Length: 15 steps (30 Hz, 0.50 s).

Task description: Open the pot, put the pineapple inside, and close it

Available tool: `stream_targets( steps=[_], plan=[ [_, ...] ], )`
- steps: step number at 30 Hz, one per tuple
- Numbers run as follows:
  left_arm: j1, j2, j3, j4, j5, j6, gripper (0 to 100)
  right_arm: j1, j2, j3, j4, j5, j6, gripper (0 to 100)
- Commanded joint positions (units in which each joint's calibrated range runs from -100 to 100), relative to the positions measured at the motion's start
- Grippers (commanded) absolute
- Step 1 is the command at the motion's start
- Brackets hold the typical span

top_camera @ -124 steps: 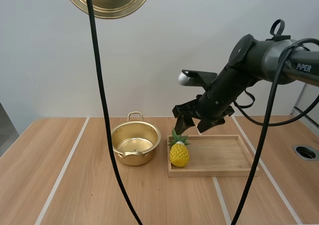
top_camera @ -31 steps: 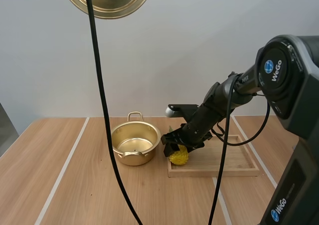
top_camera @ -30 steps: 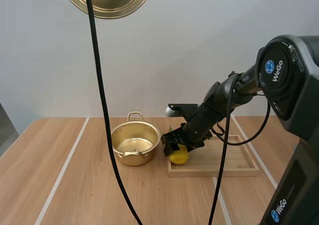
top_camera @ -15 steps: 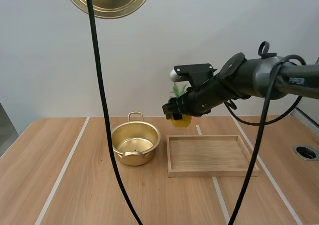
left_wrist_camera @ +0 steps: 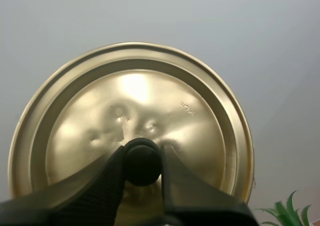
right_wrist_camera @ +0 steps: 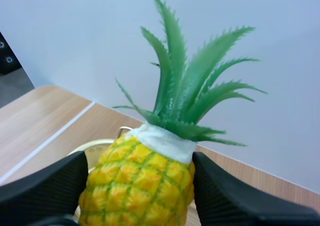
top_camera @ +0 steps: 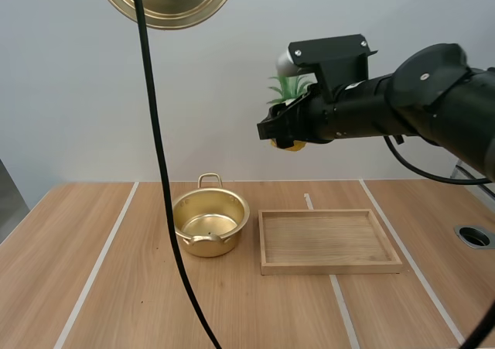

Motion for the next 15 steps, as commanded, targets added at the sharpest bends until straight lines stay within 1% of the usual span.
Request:
stream_targets(
  steps=[1, 7, 11, 15],
  plan=[
    [-0.15, -0.5, -0.6, -0.4, -2.1, -0.5, 0, 0.1, -3.2, 0.0, 2.7, -0.5, -0.6, 0],
    [-0.15, -0.5, -0.6, -0.4, -2.1, -0.5, 0, 0.1, -4.1, 0.0, 6.9, 0.8, -1.4, 0],
    [-0.15, -0.5, -0.6, -0.4, -2.1, -0.5, 0, 0.1, -4.1, 0.0, 9.3, 0.8, -4.7, 0],
    [-0.15, -0.5, -0.6, -0.4, -2.1, -0.5, 0, 0.1, -3.5, 0.0, 10.2, 1.0, -6.4, 0]
  ],
)
